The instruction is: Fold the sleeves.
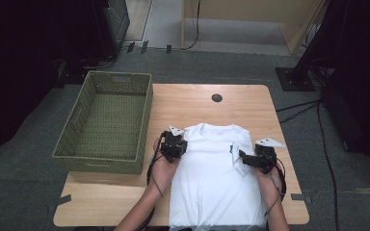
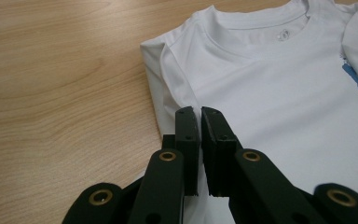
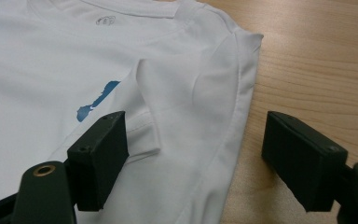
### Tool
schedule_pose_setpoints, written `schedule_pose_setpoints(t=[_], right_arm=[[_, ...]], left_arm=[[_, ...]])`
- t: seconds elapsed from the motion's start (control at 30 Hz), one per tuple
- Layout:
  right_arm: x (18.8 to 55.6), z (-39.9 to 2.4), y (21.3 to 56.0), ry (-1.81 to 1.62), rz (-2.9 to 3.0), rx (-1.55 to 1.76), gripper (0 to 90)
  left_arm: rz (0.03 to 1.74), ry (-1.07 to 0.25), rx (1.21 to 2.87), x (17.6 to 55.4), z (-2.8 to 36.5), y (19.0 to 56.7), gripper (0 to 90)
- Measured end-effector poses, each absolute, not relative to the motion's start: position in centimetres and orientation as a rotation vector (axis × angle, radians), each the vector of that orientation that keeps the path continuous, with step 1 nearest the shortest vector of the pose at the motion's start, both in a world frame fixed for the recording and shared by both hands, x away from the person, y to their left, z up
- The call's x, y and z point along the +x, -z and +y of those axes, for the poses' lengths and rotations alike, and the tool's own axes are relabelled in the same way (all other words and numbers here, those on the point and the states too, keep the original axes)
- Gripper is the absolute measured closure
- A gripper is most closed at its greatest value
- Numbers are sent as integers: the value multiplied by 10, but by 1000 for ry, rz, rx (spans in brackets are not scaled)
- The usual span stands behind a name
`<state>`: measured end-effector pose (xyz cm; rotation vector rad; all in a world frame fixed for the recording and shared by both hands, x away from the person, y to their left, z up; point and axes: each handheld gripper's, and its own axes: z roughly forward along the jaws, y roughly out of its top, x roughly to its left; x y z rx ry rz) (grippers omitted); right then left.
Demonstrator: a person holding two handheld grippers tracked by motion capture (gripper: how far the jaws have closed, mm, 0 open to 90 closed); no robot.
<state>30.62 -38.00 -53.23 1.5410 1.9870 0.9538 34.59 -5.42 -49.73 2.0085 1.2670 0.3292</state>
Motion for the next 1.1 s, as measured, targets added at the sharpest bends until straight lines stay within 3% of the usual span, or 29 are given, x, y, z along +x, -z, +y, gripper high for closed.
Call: schedule_pose_setpoints(t=[0.8,1.1], right_arm=[[307,-380,532,-948,1990,1531,226],[307,-380,533,-947,1991,1528,226]], left_arm=[[1248,-276,2020,354,-74,503,851],[1214,-227,1999,353,-78,502,761]])
